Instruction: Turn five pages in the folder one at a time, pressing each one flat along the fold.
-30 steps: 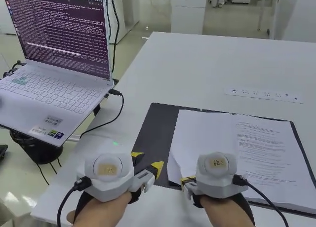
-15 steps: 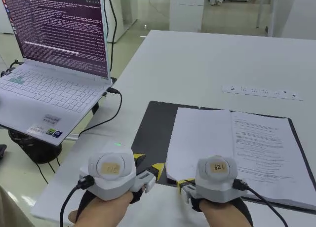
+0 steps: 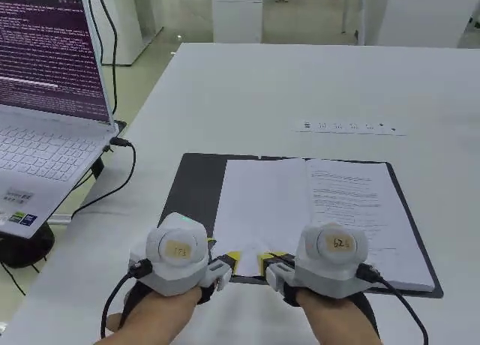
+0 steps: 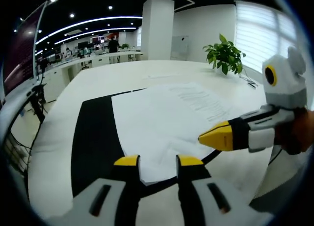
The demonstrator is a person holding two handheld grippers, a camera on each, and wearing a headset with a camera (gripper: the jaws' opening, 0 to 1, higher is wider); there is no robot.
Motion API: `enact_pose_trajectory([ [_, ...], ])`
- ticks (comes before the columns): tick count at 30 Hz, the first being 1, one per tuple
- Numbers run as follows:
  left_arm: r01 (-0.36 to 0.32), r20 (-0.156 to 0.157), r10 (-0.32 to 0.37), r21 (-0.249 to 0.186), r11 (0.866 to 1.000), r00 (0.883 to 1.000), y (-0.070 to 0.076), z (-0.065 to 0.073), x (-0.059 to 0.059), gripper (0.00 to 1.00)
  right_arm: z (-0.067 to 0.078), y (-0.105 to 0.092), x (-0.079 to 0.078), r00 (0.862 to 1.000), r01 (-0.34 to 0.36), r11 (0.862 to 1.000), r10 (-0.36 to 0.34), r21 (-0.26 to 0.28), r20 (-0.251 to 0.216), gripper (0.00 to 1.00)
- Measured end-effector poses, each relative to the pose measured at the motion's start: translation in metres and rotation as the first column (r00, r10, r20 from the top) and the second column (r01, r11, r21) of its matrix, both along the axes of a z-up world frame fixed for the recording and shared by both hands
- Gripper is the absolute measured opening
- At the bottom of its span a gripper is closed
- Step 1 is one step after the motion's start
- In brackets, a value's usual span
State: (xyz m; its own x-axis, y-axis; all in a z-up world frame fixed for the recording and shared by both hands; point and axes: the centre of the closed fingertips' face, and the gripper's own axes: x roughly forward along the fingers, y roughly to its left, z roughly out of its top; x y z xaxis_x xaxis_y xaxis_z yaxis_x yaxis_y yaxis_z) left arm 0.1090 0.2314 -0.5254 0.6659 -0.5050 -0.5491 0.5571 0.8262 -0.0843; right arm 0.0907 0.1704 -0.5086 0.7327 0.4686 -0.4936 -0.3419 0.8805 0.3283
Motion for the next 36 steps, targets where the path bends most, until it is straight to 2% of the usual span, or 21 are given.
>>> enact_pose_trajectory([
  [6,-0.019,-0.043,0.021,0.052,0.998,0.999,-0.003,-0.025,-0.001,0.28,0.001,-0.032,0.016,0.998,0.056,0.998,-0.057,0.021,0.041,0.0],
  [10,-0.034,-0.045,0.037,0.072,0.997,0.998,0.0,-0.032,-0.006,0.28,-0.002,-0.049,0.025,0.995,0.073,0.997,-0.074,0.025,0.064,0.0],
  [12,-0.034,-0.022,0.035,0.076,0.997,0.999,0.0,-0.031,-0.007,0.28,-0.001,-0.055,0.03,0.993,0.084,0.995,-0.088,0.046,0.074,0.0],
  [17,-0.055,-0.001,0.055,0.062,0.997,0.998,0.002,-0.031,-0.006,0.28,0.002,-0.063,0.042,0.988,0.102,0.992,-0.11,0.078,0.106,0.0],
  [19,-0.076,0.008,0.076,0.049,0.996,0.997,0.003,-0.031,-0.005,0.28,-0.001,-0.067,0.05,0.987,0.113,0.99,-0.121,0.08,0.104,0.0],
  [22,-0.085,0.014,0.085,0.044,0.995,0.996,0.003,-0.031,-0.005,0.27,-0.011,-0.074,0.061,0.988,0.12,0.992,-0.124,0.05,0.095,0.0],
  [26,-0.091,0.021,0.091,0.036,0.995,0.996,0.004,-0.03,-0.006,0.27,-0.016,-0.077,0.072,0.988,0.122,0.991,-0.126,0.053,0.084,0.0],
  [32,-0.102,0.029,0.101,0.019,0.995,0.994,0.004,-0.031,-0.006,0.27,-0.031,-0.083,0.089,0.989,0.141,0.988,-0.144,0.069,0.043,0.0],
  [36,-0.104,0.032,0.104,0.017,0.994,0.994,0.004,-0.031,-0.005,0.27,-0.034,-0.084,0.097,0.988,0.153,0.984,-0.156,0.095,0.022,0.0],
])
